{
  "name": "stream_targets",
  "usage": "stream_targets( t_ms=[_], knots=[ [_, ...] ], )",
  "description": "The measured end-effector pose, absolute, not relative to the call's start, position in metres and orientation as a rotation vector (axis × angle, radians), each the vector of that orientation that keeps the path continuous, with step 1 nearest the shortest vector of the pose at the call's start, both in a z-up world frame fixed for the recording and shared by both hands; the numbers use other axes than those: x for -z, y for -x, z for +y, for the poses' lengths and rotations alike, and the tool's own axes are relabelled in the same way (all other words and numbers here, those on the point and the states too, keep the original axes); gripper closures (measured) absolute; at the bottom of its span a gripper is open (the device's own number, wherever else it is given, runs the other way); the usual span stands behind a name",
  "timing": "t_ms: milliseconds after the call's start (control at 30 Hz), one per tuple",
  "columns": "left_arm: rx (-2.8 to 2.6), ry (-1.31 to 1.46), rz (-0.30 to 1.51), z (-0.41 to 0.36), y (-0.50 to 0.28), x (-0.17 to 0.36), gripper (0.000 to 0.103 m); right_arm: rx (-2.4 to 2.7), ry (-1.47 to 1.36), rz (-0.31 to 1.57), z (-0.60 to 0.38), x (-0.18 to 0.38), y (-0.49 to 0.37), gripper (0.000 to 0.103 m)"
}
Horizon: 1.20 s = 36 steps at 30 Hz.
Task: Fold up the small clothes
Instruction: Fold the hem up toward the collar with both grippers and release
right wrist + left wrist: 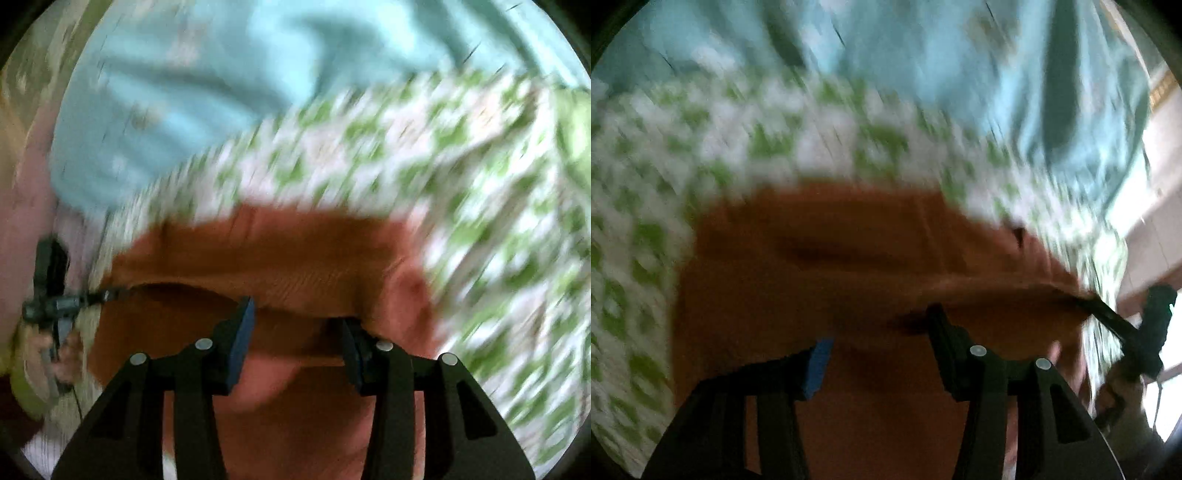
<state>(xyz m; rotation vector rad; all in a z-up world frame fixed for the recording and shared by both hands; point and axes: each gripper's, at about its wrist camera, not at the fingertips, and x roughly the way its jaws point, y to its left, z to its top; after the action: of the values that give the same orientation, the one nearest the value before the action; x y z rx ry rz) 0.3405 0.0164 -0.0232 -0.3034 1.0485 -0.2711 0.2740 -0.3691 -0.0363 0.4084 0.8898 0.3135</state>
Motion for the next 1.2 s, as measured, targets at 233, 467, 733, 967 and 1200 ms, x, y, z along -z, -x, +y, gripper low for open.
stream_targets(
  t_ms=[233, 467, 733, 967, 1200],
  knots=[
    [0.098, 0.376, 0.915, 0.055, -0.357, -0.013, 0.053, -0.198, -0.521, 0.760, -0.397, 0.006, -0.293, 0.057],
    [0.030, 0.463, 0.902, 0.096, -0.322, -0.016, 0.053, -0.187, -0.582, 0.784, -0.398, 0.011, -0.267, 0.055],
    [0.054, 0.545, 0.971, 0.108, -0.240, 0.006, 0.053, -0.216, -0.624, 0.832, -0.374, 0.016, -0.218, 0.051],
    [0.114, 0.598, 1.045, 0.097, -0.186, 0.024, 0.052, -0.246, -0.651, 0.904, -0.340, 0.025, -0.178, 0.048],
    [0.159, 0.606, 1.076, 0.096, -0.137, 0.032, 0.050, -0.260, -0.700, 0.934, -0.312, 0.024, -0.134, 0.047]
  ],
)
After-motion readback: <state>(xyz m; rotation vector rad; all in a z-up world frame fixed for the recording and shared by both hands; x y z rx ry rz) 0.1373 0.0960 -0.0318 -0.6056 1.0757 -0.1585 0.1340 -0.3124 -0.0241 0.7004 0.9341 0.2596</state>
